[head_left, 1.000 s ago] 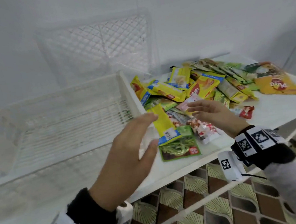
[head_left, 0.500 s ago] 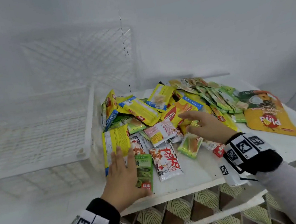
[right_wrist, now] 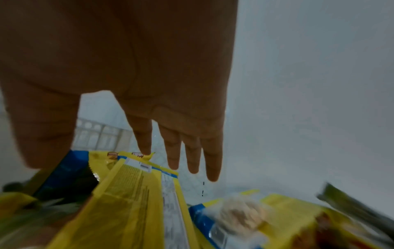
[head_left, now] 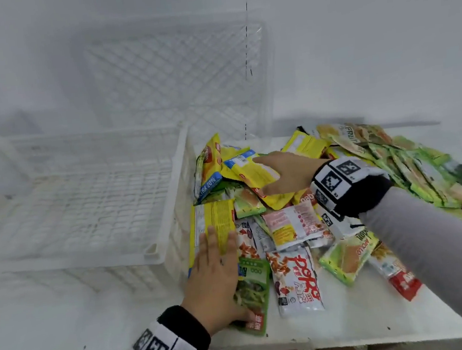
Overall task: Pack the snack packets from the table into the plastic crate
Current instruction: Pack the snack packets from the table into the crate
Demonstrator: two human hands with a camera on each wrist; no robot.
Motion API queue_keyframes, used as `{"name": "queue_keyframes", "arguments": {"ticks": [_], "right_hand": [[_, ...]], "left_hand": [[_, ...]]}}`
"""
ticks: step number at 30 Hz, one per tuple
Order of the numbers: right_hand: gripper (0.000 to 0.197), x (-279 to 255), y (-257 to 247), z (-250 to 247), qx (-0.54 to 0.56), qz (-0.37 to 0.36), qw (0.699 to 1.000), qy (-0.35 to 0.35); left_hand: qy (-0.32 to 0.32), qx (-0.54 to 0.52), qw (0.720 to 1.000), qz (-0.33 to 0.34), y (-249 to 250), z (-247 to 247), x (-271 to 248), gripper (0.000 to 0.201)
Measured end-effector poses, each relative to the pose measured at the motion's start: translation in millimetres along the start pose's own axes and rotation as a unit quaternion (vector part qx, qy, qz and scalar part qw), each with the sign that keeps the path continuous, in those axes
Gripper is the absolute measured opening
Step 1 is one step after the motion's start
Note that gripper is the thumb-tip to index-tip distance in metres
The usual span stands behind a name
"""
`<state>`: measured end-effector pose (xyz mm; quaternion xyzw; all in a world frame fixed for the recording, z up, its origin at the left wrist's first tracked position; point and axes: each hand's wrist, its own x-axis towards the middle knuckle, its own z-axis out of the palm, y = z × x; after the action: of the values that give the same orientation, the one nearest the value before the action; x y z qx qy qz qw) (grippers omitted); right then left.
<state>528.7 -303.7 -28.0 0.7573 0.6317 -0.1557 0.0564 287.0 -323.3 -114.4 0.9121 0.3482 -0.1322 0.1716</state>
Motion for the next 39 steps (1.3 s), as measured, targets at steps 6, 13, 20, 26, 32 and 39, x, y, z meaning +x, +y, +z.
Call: {"name": "queue_keyframes", "arguments": {"ticks": [6,13,20,26,32,39], "right_hand": [[0.089,47,-9,-10,-0.039,-0.049,0.998,-0.015],[0.077,98,-33,-27,-0.090,-0.134,0.986,0.033],[0.060,141,-69,-32,-0.243,-0.249,0.934,0.082],[0.066,154,-69,-18,-0.191,-0.226,0.955,0.016],[0.089,153,-54,9,-0.213,-0.204,0.954,-0.042],[0.090,143,-40,12,-0.218,-0.221,0.950,-0.043]], "left_hand": [[0.006,-0.004,1.000,-0.002,0,1,9,0.146],[0.021,-0.048,0.996,-0.065,1,7,15,0.152],[0.000,-0.101,0.990,-0.101,0,1,18,0.146],[-0.011,-0.120,0.986,-0.111,0,-3,20,0.145],[-0.011,-0.116,0.988,-0.101,-1,-3,23,0.145],[-0.008,-0.094,0.993,-0.074,9,1,26,0.144]]}}
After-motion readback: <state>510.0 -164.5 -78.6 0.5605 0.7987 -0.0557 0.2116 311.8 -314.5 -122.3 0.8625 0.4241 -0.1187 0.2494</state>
